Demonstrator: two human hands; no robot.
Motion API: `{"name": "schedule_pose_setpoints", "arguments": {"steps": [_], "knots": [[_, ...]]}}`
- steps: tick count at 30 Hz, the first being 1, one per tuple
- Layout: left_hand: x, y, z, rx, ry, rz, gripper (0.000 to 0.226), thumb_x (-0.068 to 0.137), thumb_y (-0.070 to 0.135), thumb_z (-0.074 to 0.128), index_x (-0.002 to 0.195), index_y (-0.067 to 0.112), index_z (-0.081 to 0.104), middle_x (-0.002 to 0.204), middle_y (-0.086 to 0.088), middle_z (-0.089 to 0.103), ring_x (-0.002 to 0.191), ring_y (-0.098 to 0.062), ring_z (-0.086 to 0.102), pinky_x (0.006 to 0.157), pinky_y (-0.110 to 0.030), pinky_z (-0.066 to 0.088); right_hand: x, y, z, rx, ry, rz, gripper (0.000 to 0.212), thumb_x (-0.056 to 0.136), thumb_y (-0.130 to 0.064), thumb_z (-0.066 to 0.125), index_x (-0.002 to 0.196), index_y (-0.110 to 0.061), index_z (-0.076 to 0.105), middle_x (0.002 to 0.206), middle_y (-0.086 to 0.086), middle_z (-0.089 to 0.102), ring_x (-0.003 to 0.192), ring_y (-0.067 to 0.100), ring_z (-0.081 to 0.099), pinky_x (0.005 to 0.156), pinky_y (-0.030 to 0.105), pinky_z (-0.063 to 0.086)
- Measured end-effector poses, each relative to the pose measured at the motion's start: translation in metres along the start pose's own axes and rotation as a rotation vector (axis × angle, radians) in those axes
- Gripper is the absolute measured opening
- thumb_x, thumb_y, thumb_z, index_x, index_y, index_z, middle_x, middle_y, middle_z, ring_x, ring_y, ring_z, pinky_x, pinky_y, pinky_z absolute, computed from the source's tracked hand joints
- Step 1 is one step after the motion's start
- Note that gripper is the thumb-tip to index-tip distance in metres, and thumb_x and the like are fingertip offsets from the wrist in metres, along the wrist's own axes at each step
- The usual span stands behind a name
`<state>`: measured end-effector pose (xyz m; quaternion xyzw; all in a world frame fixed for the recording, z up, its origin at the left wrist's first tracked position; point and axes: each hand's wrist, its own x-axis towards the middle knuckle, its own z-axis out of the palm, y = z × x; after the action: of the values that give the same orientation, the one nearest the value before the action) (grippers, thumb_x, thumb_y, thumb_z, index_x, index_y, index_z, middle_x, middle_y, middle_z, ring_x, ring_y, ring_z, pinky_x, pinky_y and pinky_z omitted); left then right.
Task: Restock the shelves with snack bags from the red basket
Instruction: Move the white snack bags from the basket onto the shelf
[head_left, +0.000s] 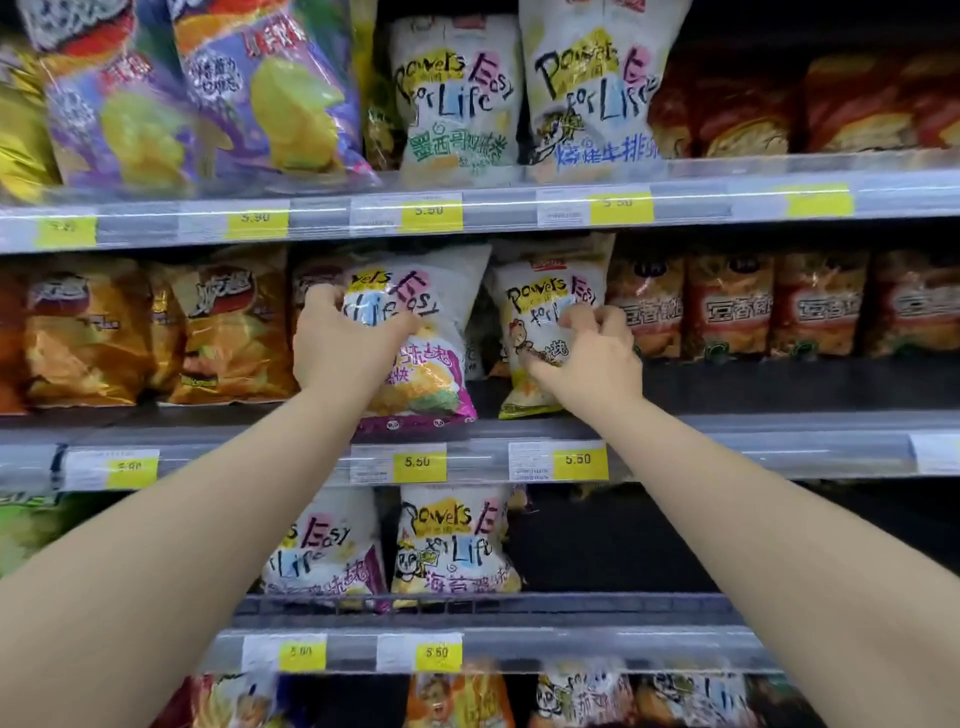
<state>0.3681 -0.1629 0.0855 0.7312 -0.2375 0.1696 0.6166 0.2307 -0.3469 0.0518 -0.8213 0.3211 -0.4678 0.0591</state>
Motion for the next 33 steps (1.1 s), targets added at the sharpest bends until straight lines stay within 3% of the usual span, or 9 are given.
{"name": "schedule_pose_setpoints", "arguments": {"steps": [2, 5, 7, 11, 15, 21, 27, 30, 33], "knots": [[0.004, -0.007, 0.008, 0.034, 0.027, 0.039, 0.080, 0.061, 0.054, 0.075, 0.125, 0.019, 0.044, 0.114, -0.001, 0.055, 0.101, -0.027, 0.058, 0.085, -0.044, 0.051, -0.004, -0.001, -0.002, -0.009, -0.003, 0.027, 0.057, 0.074, -0.053, 0.063, 0.121, -0.024, 0.048, 0.131, 0.011, 0.039, 0.120, 0.034, 0.037, 0.090, 0.046, 0.040], [0.006, -0.008, 0.022, 0.011, 0.129, 0.128, 0.070, 0.066, 0.051, 0.076, 0.119, 0.016, 0.046, 0.106, 0.000, 0.051, 0.103, -0.026, 0.054, 0.081, -0.038, 0.044, -0.011, -0.002, -0.003, 0.015, -0.002, 0.044, 0.050, 0.078, -0.035, 0.064, 0.123, -0.024, 0.047, 0.135, 0.011, 0.035, 0.121, 0.034, 0.034, 0.087, 0.042, 0.042], [0.009, -0.010, 0.033, 0.049, 0.156, 0.147, 0.075, 0.068, 0.050, 0.077, 0.124, 0.014, 0.043, 0.117, -0.006, 0.052, 0.111, -0.028, 0.051, 0.087, -0.043, 0.042, -0.011, -0.002, -0.006, 0.034, 0.021, 0.050, 0.044, 0.081, -0.028, 0.066, 0.120, -0.023, 0.048, 0.133, 0.011, 0.034, 0.118, 0.033, 0.035, 0.080, 0.036, 0.040], [0.009, -0.026, 0.053, 0.194, -0.154, 0.106, 0.102, 0.076, 0.055, 0.070, 0.147, 0.021, 0.006, 0.146, -0.015, 0.021, 0.128, -0.038, 0.035, 0.100, -0.051, 0.037, -0.014, -0.007, -0.006, 0.017, 0.085, 0.045, 0.035, 0.082, -0.033, 0.070, 0.105, -0.023, 0.046, 0.116, 0.007, 0.035, 0.109, 0.026, 0.037, 0.071, 0.031, 0.037], [0.016, -0.040, 0.049, 0.331, -0.378, 0.313, 0.111, 0.072, 0.064, 0.067, 0.148, 0.037, -0.010, 0.156, -0.009, -0.012, 0.139, -0.042, 0.019, 0.106, -0.046, 0.033, -0.012, -0.008, -0.004, -0.006, 0.068, -0.005, 0.033, 0.082, -0.038, 0.071, 0.094, -0.020, 0.046, 0.104, 0.001, 0.031, 0.104, 0.025, 0.039, 0.071, 0.031, 0.039], [0.015, -0.045, 0.047, 0.480, -0.397, 0.362, 0.116, 0.065, 0.072, 0.067, 0.148, 0.040, -0.008, 0.154, -0.006, -0.008, 0.134, -0.044, 0.022, 0.098, -0.053, 0.043, -0.011, -0.010, 0.007, 0.032, 0.050, -0.074, 0.028, 0.082, -0.031, 0.071, 0.089, -0.014, 0.051, 0.107, 0.007, 0.041, 0.110, 0.029, 0.040, 0.080, 0.034, 0.043], [0.013, -0.040, 0.052, 0.551, -0.402, 0.296, 0.114, 0.067, 0.075, 0.061, 0.150, 0.032, -0.004, 0.157, -0.012, -0.003, 0.139, -0.038, 0.015, 0.106, -0.056, 0.033, -0.009, -0.011, 0.008, -0.008, -0.025, -0.079, 0.029, 0.083, -0.033, 0.069, 0.097, -0.011, 0.056, 0.112, 0.010, 0.044, 0.109, 0.029, 0.040, 0.083, 0.031, 0.037], [0.004, -0.033, 0.050, 0.558, -0.268, 0.459, 0.108, 0.069, 0.077, 0.056, 0.150, 0.030, 0.004, 0.158, -0.017, -0.004, 0.145, -0.038, 0.001, 0.111, -0.062, 0.012, -0.014, -0.009, -0.001, -0.026, 0.005, -0.088, 0.027, 0.082, -0.038, 0.066, 0.096, -0.017, 0.058, 0.112, 0.005, 0.045, 0.109, 0.025, 0.039, 0.083, 0.037, 0.041], [-0.017, -0.015, 0.055, 0.454, -0.240, 0.701, 0.077, 0.079, 0.063, 0.057, 0.143, 0.028, 0.032, 0.157, -0.015, 0.007, 0.144, -0.034, 0.004, 0.112, -0.059, 0.009, -0.025, -0.003, -0.011, -0.072, 0.106, -0.152, 0.024, 0.083, -0.035, 0.062, 0.098, -0.017, 0.061, 0.106, 0.004, 0.048, 0.102, 0.024, 0.043, 0.079, 0.037, 0.040]]}}
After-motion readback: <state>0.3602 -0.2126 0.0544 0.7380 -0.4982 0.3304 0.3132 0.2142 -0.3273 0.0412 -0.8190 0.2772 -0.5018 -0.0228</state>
